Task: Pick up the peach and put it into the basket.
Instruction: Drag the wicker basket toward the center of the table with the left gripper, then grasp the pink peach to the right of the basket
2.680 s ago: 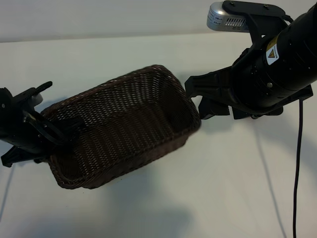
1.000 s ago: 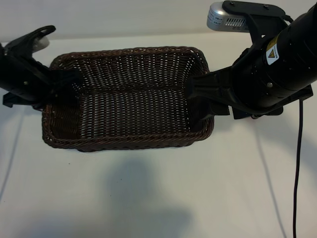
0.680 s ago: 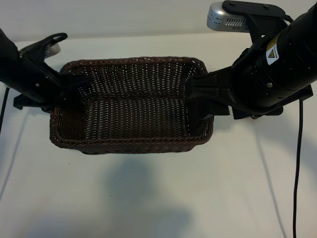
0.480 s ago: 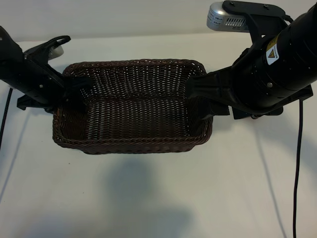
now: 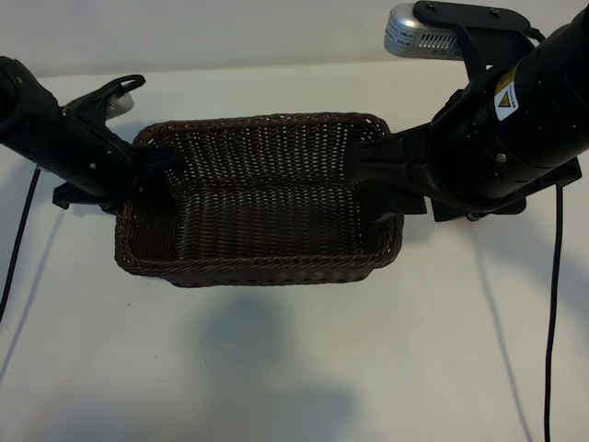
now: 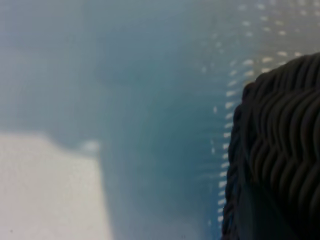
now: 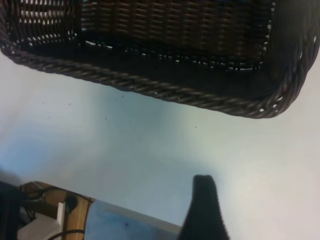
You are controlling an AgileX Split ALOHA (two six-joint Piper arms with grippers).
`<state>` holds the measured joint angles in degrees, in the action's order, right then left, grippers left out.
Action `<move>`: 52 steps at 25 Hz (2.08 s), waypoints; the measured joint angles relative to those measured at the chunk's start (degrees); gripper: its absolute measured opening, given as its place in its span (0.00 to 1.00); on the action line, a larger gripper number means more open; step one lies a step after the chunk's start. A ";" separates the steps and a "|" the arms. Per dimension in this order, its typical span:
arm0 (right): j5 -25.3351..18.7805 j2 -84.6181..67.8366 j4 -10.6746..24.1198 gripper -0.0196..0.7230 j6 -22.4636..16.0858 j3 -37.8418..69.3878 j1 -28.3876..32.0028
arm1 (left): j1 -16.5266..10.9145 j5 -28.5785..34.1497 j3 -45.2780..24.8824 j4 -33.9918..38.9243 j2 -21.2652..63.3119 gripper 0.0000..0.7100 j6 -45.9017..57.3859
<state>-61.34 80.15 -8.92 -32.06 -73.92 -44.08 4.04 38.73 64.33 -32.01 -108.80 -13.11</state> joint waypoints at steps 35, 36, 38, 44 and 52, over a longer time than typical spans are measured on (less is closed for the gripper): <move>0.00 0.00 0.00 0.74 0.00 0.00 0.00 | 0.00 12.76 0.37 14.54 26.50 0.85 11.95; 0.00 0.00 0.00 0.74 0.00 0.00 0.00 | 0.00 13.34 0.37 14.11 27.78 0.85 11.94; 0.00 0.00 0.00 0.74 0.00 0.00 0.00 | 0.00 14.64 0.37 13.41 30.01 0.84 11.99; 0.00 0.00 0.00 0.74 0.00 0.00 0.00 | 0.00 19.15 0.37 11.96 36.41 0.84 11.99; 0.00 0.00 0.00 0.74 0.00 0.00 0.00 | 0.00 22.28 -0.56 7.52 43.88 0.84 11.99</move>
<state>-61.34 80.15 -8.92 -32.06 -73.92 -44.08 4.04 61.01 63.77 -24.49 -64.92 -1.12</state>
